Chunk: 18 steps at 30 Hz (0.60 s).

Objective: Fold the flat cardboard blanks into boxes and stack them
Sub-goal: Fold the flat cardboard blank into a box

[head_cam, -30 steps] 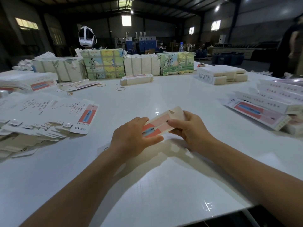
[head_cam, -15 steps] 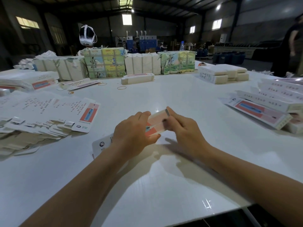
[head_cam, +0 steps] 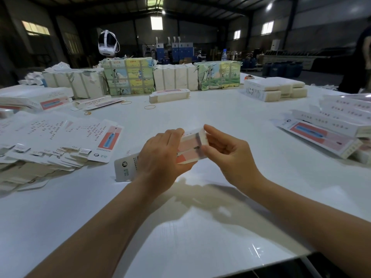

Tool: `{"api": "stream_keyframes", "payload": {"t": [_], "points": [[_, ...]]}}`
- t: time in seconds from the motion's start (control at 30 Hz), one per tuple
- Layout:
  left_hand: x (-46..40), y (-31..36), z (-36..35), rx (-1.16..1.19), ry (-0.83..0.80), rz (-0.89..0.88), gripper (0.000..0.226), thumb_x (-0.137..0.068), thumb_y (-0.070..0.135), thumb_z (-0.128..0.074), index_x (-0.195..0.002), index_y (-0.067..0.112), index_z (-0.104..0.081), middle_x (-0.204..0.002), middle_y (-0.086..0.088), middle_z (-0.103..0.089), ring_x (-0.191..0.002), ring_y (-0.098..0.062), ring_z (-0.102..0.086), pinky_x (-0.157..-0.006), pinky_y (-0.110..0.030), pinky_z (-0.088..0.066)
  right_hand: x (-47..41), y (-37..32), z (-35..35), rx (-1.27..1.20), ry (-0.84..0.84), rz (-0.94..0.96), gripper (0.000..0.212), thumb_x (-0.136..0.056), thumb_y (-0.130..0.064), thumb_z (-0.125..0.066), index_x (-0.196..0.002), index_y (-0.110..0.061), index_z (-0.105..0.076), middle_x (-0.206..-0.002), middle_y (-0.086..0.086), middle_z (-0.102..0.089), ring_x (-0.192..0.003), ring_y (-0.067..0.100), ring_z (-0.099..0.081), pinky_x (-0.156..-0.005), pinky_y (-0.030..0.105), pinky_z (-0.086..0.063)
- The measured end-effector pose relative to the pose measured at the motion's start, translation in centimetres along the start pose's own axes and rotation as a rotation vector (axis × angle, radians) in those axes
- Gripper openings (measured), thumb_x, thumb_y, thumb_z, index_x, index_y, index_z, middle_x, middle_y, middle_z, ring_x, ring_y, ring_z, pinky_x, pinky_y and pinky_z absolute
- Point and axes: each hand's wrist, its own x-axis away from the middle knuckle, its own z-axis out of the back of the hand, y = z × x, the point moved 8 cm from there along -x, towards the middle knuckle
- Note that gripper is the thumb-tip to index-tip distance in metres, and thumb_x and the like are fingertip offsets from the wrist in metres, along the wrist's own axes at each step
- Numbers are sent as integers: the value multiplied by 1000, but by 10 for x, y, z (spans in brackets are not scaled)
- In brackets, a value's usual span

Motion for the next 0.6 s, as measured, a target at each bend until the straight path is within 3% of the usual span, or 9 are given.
{"api": "stream_keyframes", "payload": {"t": [0.07, 0.13, 0.2, 0.27, 0.37, 0.47, 0.6], "points": [[1, 1, 0, -1, 8, 4, 66, -60, 34, -86, -111, 2, -60, -94, -15, -66, -73, -31, -63, -65, -40, -55, 1, -5, 3, 58, 30, 25, 42, -87, -1, -62, -125, -19, -59, -98, -19, -69, -95, 3, -67, -87, 24, -53], [1, 2, 0, 18, 13, 12, 65, -61, 34, -86, -112, 2, -60, -95, -15, -67, -75, -30, -63, -67, -40, -55, 2, -11, 5, 68, 26, 68, 42, -91, -3, -56, -117, -35, -61, -97, -20, -71, -93, 7, -67, -87, 34, -55], [0, 1, 1, 35, 18, 13, 63, -64, 36, -83, -112, 2, -60, -95, -15, -67, -76, -31, -63, -68, -40, -55, 3, -15, 2, 74, 7, 83, 54, -93, -3, -51, -101, -55, -63, -106, -5, -70, -95, 28, -65, -88, 50, -51], [0, 0, 2, 40, 22, 15, 63, -65, 36, -82, -112, 1, -60, -96, -15, -66, -77, -31, -63, -69, -40, -55, 3, -14, 0, 72, -4, 69, 57, -95, -2, -49, -101, -57, -61, -113, 4, -63, -101, 42, -56, -89, 59, -46], [0, 1, 5, 28, 45, 21, 62, -66, 39, -80, -111, 1, -60, -95, -15, -67, -77, -31, -64, -70, -40, -55, 2, -8, -2, 74, -7, 31, 51, -96, -1, -48, -110, -49, -57, -111, -8, -66, -104, 38, -57, -93, 58, -45], [1, 3, 7, -1, 76, 15, 63, -66, 41, -80, -110, 1, -61, -94, -16, -67, -75, -31, -64, -69, -39, -55, 0, -4, -1, 74, -2, -6, 48, -96, -1, -48, -111, -45, -58, -98, -25, -70, -102, 18, -65, -98, 49, -47], [0, 8, 8, -53, 90, -19, 66, -62, 41, -83, -109, -1, -62, -93, -16, -68, -74, -33, -65, -65, -39, -55, 0, -1, 2, 95, 29, -18, 42, -97, 0, -47, -124, -29, -59, -103, -19, -69, -103, 16, -64, -97, 42, -50]]}}
